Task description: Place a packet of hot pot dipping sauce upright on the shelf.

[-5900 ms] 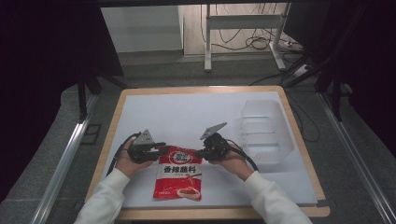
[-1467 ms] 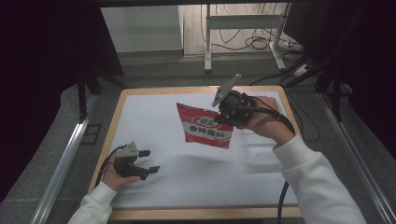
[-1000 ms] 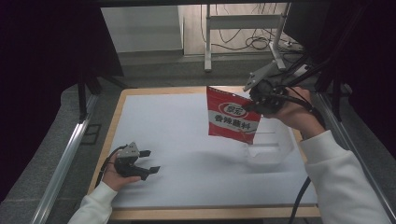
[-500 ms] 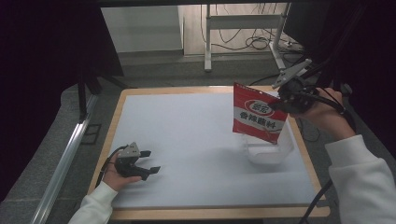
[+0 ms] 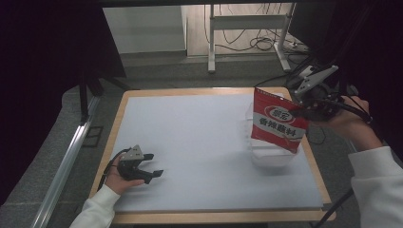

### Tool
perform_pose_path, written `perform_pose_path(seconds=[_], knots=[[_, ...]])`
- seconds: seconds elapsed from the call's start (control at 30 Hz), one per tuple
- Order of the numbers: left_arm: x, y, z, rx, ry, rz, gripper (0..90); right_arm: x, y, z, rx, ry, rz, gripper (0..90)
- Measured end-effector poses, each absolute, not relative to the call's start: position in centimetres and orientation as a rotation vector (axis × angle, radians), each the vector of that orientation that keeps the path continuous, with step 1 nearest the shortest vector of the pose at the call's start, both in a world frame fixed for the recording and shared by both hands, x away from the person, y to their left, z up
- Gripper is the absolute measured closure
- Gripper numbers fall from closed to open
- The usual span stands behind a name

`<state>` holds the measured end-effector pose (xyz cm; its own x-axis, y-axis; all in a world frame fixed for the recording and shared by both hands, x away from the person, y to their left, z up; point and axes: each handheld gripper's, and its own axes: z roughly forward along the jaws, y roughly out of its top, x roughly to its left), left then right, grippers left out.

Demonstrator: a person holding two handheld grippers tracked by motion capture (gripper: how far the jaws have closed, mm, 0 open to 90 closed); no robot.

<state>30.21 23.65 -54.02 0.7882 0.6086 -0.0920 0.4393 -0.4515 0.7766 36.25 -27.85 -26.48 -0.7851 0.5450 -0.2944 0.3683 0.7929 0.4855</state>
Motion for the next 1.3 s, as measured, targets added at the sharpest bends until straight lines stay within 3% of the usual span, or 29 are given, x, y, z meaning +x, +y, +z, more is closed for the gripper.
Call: perform_pose_path(seconds=[1.3], knots=[[30.2, 23.6, -54.1, 2.126, 0.774, 0.262, 19.8, 38.0, -29.0, -31.9, 0.765, 2.623, 0.579, 88.5]])
